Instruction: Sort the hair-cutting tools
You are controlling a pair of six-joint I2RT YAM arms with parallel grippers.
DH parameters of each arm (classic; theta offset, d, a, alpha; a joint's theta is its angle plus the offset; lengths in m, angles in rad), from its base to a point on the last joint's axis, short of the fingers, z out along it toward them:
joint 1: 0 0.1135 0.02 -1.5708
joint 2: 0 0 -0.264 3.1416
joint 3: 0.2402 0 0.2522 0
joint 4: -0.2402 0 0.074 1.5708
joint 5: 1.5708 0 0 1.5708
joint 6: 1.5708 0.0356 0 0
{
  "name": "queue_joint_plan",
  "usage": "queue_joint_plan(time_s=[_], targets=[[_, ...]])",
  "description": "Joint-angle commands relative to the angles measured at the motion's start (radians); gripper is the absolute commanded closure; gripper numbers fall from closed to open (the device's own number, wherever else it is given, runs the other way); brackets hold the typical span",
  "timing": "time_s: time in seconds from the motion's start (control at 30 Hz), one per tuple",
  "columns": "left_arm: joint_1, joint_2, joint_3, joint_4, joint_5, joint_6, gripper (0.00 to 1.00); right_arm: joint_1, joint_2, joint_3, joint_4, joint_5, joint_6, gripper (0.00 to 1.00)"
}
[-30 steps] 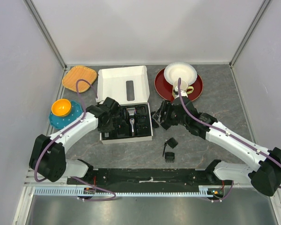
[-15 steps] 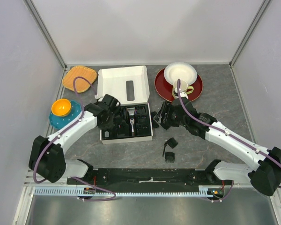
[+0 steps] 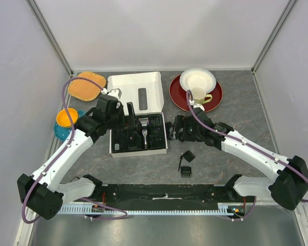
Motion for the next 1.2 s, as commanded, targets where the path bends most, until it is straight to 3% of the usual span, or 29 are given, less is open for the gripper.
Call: queue_joint_plan(time_s=[0.0, 0.2, 0.47, 0.67, 0.7, 0.8, 1.0, 1.17], targets=[[0.002, -0.055, -0.015, 0.103, 0.089, 0.078, 0.0, -0.002, -0.014, -0.015, -0.069, 0.067, 0.003, 0.02], [0.002, -0.128, -0.093, 0.191, 0.176, 0.156, 0.0, -0.002, -0.003, -0.073, -0.138, 0.075, 0.019, 0.11], [0.002, -0.136, -0.145, 0.281, 0.386, 0.109, 0.02, -0.002, 0.035, -0.156, -0.153, 0.032, 0.095, 0.24], [0.0, -0.127, -0.236, 0.373, 0.468, 0.025, 0.02, -0.002, 0.043, -0.212, -0.133, 0.092, 0.254, 0.16], [0.0, -0.127, -0.245, 0.384, 0.477, 0.015, 0.02, -0.002, 0.046, -0.209, -0.133, 0.097, 0.28, 0.09], [0.0, -0.124, -0.288, 0.416, 0.5, -0.017, 0.04, -0.002, 0.045, -0.199, -0.144, 0.104, 0.421, 0.02], [0.0, -0.139, -0.342, 0.459, 0.483, -0.052, 0.05, -0.002, 0.051, -0.135, -0.205, 0.162, 0.623, 0.02], [0.0, -0.147, -0.345, 0.447, 0.463, -0.037, 0.05, -0.002, 0.143, -0.055, -0.28, 0.215, 0.685, 0.05]])
